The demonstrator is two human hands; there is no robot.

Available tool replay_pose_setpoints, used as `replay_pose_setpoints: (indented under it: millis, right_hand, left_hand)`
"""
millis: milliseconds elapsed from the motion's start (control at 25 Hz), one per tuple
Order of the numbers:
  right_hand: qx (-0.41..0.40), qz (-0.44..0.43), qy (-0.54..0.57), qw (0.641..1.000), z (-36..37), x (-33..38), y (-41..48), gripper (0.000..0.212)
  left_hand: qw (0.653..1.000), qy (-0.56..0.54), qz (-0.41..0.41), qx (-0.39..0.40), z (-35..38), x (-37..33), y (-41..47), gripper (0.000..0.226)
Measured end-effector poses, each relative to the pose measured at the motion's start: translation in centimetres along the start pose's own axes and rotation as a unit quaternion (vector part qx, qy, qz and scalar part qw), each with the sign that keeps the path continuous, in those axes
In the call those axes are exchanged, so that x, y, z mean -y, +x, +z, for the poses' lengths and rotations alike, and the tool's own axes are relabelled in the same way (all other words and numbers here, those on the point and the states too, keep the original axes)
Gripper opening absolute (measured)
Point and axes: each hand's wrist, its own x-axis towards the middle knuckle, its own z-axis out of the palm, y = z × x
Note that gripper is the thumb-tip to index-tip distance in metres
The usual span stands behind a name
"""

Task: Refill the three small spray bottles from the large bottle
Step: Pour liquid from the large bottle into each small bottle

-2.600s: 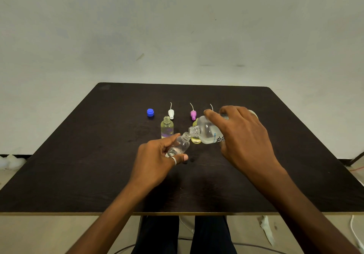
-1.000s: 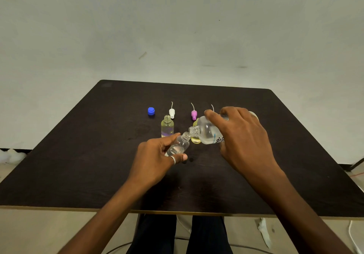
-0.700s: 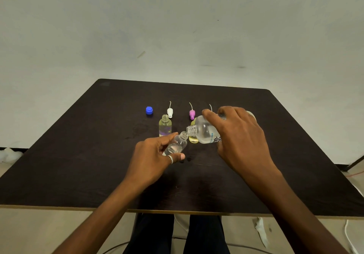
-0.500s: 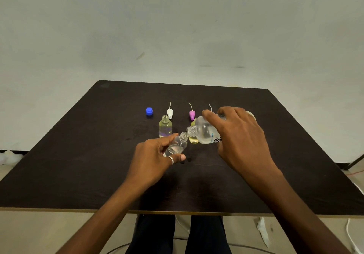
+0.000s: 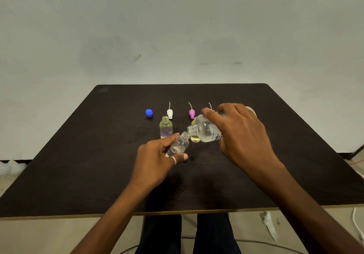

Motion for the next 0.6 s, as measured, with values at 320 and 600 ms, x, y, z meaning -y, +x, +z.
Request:
replay_pose_setpoints:
  millis: [320,600]
  right_hand:
    - [-0.006,-0.003,0.003,1.000,0.07,0.03,0.08,0.079]
    - [-0.010,-0.001,0.005,1.000,-0.19,0.13,0.05,0.079]
  left_hand:
    - [1.000,-0.006,0.001,-0.003,-0.09,-0.18,-0.16,0.064]
    - [1.000,-0.003,0.004,-0.003,-0.09,-0.18,-0.17,0.066]
